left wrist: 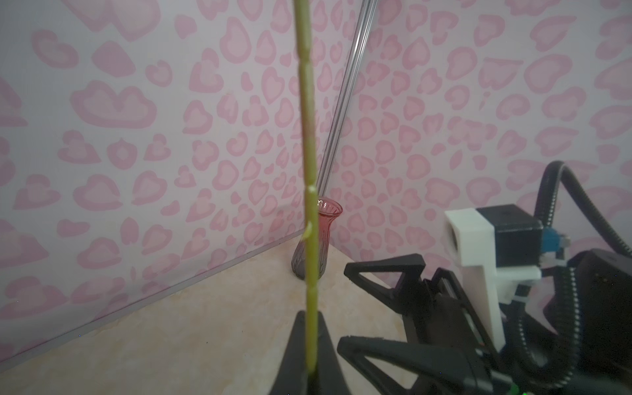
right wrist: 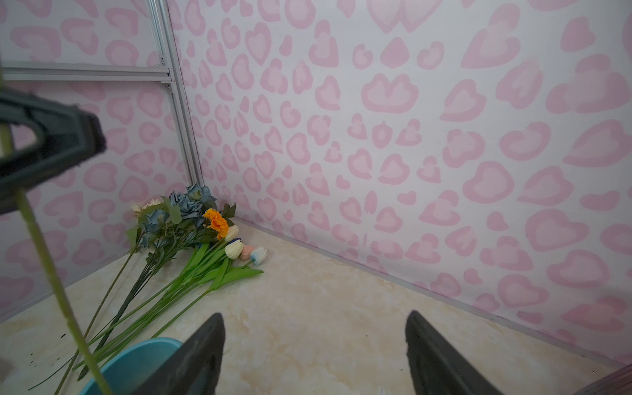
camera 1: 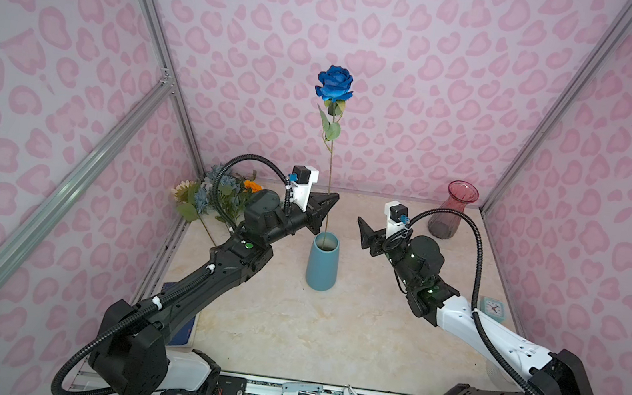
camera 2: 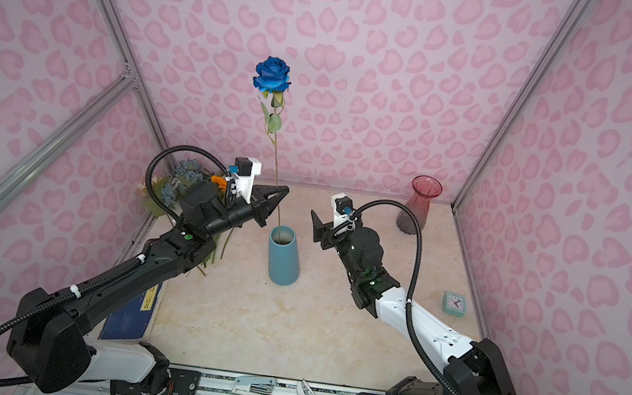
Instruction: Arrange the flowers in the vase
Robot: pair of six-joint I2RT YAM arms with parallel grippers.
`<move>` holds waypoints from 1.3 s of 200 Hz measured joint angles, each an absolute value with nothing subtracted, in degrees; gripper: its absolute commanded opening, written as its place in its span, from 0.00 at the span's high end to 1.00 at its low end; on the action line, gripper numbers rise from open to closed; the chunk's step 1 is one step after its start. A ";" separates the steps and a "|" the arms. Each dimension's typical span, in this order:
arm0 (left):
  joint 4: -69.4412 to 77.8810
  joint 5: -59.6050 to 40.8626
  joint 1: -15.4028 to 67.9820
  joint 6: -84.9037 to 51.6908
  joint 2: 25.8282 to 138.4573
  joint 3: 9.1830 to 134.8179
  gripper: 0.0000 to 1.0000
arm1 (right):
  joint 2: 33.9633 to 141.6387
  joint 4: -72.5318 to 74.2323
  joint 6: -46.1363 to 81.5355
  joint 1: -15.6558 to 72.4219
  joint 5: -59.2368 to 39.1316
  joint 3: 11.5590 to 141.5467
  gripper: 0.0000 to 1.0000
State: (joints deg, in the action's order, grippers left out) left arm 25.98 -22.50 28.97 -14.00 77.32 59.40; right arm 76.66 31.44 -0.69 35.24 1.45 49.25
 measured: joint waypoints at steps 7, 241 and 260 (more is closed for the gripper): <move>26.37 -22.02 29.34 -13.04 77.56 58.39 0.98 | 76.66 31.62 -0.69 35.24 1.45 49.25 0.18; 40.97 -6.31 36.18 -1.02 81.34 43.59 0.61 | 80.16 35.75 -4.10 34.50 1.87 46.06 0.17; 41.25 -5.63 36.18 -0.38 79.85 43.27 0.73 | 80.36 35.92 -4.10 34.50 1.63 46.09 0.17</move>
State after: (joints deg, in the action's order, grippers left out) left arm 41.25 -5.63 36.18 -0.38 79.85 43.27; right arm 80.36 35.92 -4.10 34.50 1.63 46.09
